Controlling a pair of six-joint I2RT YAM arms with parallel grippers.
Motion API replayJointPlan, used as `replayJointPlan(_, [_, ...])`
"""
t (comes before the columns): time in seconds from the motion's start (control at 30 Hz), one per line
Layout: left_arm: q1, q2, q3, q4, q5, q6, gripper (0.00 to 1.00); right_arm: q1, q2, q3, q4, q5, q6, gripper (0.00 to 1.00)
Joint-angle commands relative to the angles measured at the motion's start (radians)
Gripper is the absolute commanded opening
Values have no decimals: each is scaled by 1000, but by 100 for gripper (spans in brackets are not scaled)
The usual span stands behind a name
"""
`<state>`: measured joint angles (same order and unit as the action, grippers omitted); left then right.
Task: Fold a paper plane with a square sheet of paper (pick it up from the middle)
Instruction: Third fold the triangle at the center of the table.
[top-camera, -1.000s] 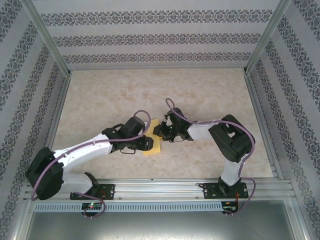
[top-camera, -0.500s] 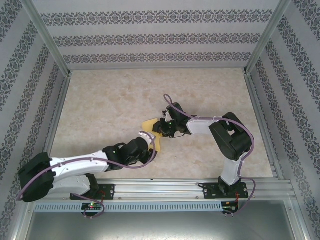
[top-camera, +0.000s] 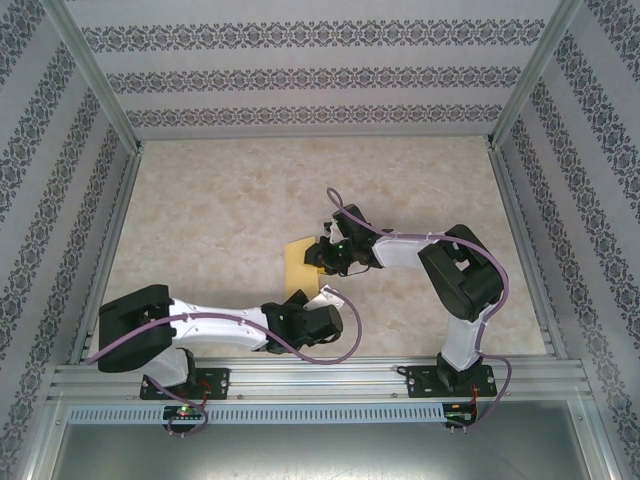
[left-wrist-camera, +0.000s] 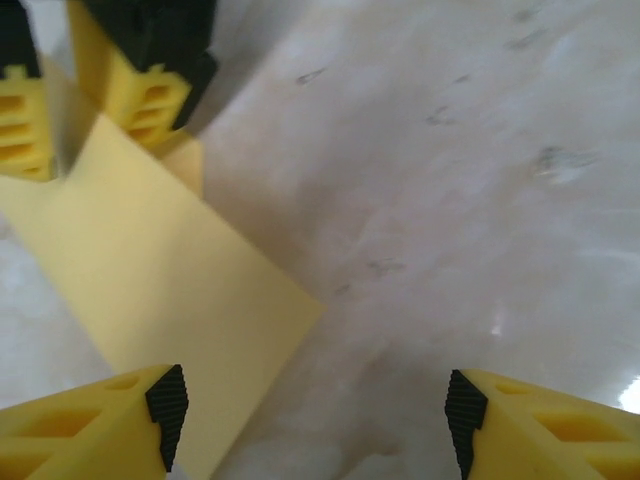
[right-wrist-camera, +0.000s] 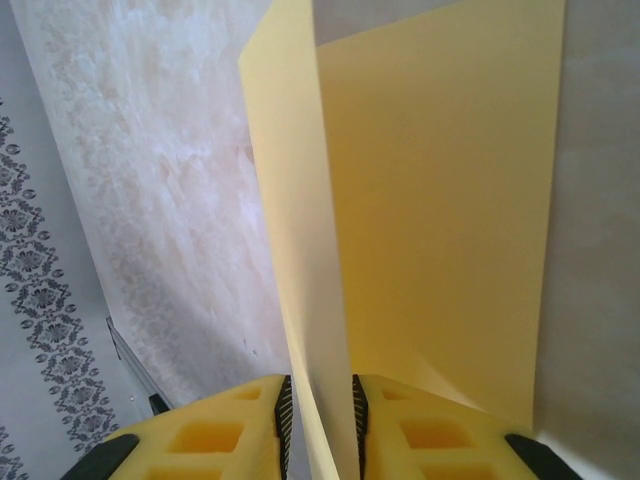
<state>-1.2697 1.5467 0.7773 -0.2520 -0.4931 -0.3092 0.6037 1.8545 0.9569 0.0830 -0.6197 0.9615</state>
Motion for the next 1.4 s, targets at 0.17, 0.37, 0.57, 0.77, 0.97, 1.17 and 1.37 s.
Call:
replayJointPlan(0.17, [-12, 115, 79, -46, -129, 28, 73, -14, 17, 6, 21, -20, 5, 26])
replayJointPlan(0.37, [-12, 108, 85, -50, -171, -5, 59, -19, 6, -8, 17, -13, 2, 27])
replayJointPlan(0.57, [-10, 62, 51, -46, -168, -22, 32, -34, -6, -30, 17, -6, -3, 27])
replayJointPlan(0.77, [-1, -15, -7, 16, -106, -8, 14, -42, -20, -42, 11, -2, -8, 28])
replayJointPlan(0.97, [49, -100, -63, 70, 4, -3, 1, -45, -56, -54, -12, 16, -29, 29])
replayJointPlan(1.17, [158, -201, -125, 135, 239, 9, 0, -53, -115, -51, -80, 66, -60, 32])
replayJointPlan(1.37, [321, -280, -179, 180, 523, 7, 0, -59, -231, -43, -161, 187, -145, 33])
